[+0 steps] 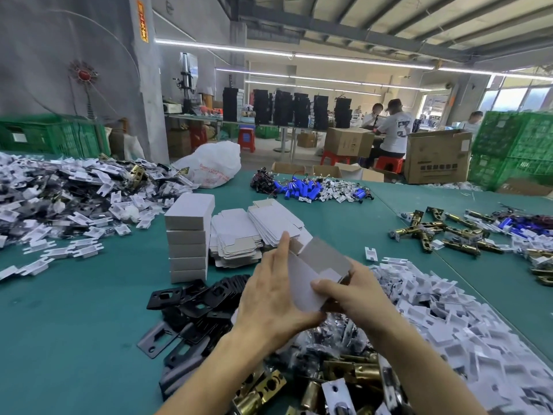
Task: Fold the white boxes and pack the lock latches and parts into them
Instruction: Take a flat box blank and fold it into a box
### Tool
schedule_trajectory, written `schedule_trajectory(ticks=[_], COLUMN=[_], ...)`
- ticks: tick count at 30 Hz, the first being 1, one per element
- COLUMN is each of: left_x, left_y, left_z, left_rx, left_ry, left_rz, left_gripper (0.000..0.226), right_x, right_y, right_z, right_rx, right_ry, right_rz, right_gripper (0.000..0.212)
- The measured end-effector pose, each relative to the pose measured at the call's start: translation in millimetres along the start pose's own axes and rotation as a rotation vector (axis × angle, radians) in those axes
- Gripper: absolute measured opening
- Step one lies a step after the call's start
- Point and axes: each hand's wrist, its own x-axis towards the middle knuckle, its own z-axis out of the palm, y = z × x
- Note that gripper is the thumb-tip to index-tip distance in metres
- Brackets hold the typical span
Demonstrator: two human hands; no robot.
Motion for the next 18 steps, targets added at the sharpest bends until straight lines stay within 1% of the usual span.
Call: schedule_trajectory(ticks=[1, 3, 4, 5, 7, 8, 9, 11, 13, 16, 18], left_x=[-2.1, -3.8, -4.1, -4.6, -5.1, -6.0, -7.3, -9.6, -9.4, -6.6, -5.9], left_y=[-2.6, -7.0, -7.7, -7.5, -7.1, -6.6, -5.9, -4.4, -3.6, -4.3, -6.1], left_z=[0.5, 2.5, 3.5, 4.5, 5.9, 5.6, 4.8, 3.6, 2.4, 3.5, 5.7], left_rx=[0.045, 0.169, 0.221, 0.246, 0.231, 0.208, 0.187, 0.167, 0.198, 0.242, 0.251], left_ry=[0.009, 0.029, 0.037, 0.042, 0.057, 0.065, 0.070, 0.086, 0.109, 0.039, 0.004], left_rz=[-0.013, -0.027, -0.013, 0.003, 0.027, 0.026, 0.018, 0.013, 0.023, 0.006, -0.006], left_gripper=[0.135, 0.136, 0.134, 0.132, 0.123, 0.118, 0.114, 0.108, 0.102, 0.103, 0.107], right_x=[-1.3, -5.6, -8.2, -11.3, -14.9, -15.0, -14.0, -9.2, -5.2, 1.5, 2.6], right_y=[-2.4, -6.0, -7.9, -10.5, -13.8, -13.2, -12.1, -10.7, -10.9, -7.4, -6.4], right_z=[1.6, 5.5, 7.9, 11.5, 21.2, 26.4, 30.6, 35.7, 40.8, 44.2, 44.2], right_rx=[-0.147, -0.538, -0.710, -0.827, -0.931, -0.961, -0.979, -0.925, -0.822, -0.673, -0.666], right_ry=[0.097, 0.330, 0.403, 0.393, 0.234, 0.158, 0.112, 0.107, 0.093, 0.027, 0.018], right_rz=[-0.066, -0.252, -0.360, -0.429, -0.417, -0.385, -0.355, -0.311, -0.260, -0.168, -0.133], right_gripper=[0.036, 0.054, 0.054, 0.047, 0.030, 0.028, 0.032, 0.041, 0.043, 0.043, 0.042])
